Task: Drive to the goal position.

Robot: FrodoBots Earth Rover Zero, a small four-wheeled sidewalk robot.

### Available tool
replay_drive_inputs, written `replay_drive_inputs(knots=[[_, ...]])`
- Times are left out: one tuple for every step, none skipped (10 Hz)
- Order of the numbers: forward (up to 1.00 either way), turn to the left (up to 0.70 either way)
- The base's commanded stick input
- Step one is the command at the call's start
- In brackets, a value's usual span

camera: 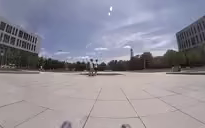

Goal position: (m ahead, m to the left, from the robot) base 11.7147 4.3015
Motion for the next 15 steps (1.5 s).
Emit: replay_drive_inputs(knots=[[0.70, 0.02], [0.70, 0.07], [0.70, 0.11], [0.70, 0.09], [0.70, 0.07], [0.70, 0.06], [0.70, 0.05], [0.70, 0.04], [0.70, 0.03], [0.70, 0.03], [0.70, 0.03], [0.70, 0.03], [0.70, 0.03], [0.70, 0.03], [0.70, 0.03]])
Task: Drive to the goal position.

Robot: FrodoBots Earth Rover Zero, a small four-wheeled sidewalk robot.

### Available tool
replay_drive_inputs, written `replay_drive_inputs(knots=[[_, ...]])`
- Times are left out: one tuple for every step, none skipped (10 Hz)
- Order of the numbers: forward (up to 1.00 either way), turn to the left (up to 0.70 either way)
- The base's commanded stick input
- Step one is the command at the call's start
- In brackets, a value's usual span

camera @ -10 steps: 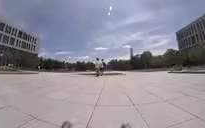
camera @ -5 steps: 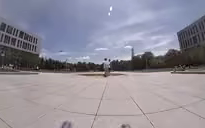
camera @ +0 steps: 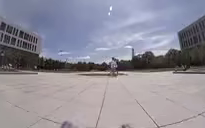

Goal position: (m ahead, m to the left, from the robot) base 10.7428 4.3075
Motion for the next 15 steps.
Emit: replay_drive_inputs(knots=[[0.70, 0.03], [0.70, 0.04], [0.70, 0.35], [0.70, 0.31], [0.70, 0.03], [0.70, 0.02], [0.70, 0.02], [0.70, 0.00], [0.70, 0.00], [0.70, 0.00], [0.70, 0.00], [0.70, 0.00], [0.70, 0.00], [0.70, 0.00], [0.70, 0.00]])
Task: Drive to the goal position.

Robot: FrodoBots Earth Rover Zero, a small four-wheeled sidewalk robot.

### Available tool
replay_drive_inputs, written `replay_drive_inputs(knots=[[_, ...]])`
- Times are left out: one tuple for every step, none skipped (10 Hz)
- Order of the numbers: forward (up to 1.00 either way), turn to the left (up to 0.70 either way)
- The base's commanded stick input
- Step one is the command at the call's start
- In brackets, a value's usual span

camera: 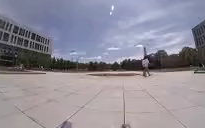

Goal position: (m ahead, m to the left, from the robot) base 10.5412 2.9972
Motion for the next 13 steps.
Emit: replay_drive_inputs(knots=[[0.70, 0.00], [0.70, 0.00], [0.70, 0.00], [0.70, 0.00], [0.70, 0.00], [0.70, 0.00], [0.70, 0.00], [0.70, 0.01], [0.70, 0.01], [0.70, 0.01], [0.70, 0.00], [0.70, 0.00], [0.70, 0.02]])
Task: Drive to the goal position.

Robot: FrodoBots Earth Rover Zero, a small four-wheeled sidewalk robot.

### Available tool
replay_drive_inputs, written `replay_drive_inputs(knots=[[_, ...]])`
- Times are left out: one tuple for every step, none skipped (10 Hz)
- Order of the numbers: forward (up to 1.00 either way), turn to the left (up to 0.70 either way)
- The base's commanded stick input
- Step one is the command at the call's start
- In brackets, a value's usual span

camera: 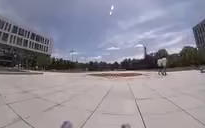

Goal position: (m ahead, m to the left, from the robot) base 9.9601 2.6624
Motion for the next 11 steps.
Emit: replay_drive_inputs(knots=[[0.70, 0.00], [0.70, 0.01], [0.70, 0.01], [0.70, 0.00], [0.70, 0.00], [0.70, 0.02], [0.70, 0.00], [0.70, 0.02], [0.70, 0.00], [0.70, 0.00], [0.70, 0.00]])
